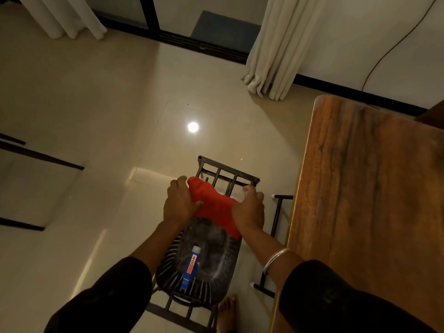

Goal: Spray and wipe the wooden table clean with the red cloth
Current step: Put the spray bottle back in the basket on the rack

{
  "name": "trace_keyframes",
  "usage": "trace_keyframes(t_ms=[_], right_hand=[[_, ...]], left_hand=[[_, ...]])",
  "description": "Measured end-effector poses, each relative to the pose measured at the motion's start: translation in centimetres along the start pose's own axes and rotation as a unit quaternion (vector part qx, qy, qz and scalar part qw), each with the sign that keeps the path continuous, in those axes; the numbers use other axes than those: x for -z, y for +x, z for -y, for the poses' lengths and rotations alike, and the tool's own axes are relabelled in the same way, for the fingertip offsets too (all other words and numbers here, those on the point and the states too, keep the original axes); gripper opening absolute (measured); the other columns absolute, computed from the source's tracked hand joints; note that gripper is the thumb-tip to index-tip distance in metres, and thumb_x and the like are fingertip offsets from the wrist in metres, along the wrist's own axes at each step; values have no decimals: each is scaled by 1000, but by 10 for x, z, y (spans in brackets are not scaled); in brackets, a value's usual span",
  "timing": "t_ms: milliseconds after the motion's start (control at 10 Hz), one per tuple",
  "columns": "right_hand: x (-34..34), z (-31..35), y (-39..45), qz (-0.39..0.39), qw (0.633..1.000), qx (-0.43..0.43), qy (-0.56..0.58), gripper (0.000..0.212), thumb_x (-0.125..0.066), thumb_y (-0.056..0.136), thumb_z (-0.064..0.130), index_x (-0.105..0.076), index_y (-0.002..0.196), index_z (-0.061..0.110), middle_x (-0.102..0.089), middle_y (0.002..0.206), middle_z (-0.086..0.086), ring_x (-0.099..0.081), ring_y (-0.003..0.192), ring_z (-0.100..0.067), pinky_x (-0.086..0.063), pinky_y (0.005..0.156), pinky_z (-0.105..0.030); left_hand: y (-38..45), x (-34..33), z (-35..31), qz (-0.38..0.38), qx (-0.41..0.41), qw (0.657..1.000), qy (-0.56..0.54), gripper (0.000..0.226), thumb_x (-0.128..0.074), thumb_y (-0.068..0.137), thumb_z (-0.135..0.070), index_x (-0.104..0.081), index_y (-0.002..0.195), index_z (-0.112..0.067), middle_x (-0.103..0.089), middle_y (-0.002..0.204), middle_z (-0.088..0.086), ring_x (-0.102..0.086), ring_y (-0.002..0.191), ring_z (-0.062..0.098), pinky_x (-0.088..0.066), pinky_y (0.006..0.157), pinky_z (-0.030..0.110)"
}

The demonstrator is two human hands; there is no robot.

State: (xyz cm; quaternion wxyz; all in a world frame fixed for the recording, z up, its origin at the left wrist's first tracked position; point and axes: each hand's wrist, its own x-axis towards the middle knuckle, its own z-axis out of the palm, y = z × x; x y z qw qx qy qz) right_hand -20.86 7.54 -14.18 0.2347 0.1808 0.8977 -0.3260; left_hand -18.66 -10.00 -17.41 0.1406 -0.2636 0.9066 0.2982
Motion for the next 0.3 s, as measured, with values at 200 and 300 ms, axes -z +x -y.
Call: trace_keyframes(t_ms=[200, 300], right_hand=[[-21, -15, -17, 190, 975, 82, -83, 72, -73, 94, 17, -35, 155, 21, -35, 156, -7, -48, 137, -29, -47, 108, -39], [-24, -17, -19, 252, 961, 73, -90, 86, -71, 97, 24, -16, 164, 19, -23, 164, -11, -44, 142, -31, -44, 111, -41]], left_hand=[[-11, -3, -5, 37, -212, 961, 176, 76, -74, 78, -41, -38, 143, -24, -39, 149, 9, -35, 136, 34, -31, 108, 53], [-12, -4, -6, 139, -175, 949, 224, 83, -68, 81, -51, -30, 149, -23, -40, 151, 7, -31, 141, 30, -23, 112, 54]])
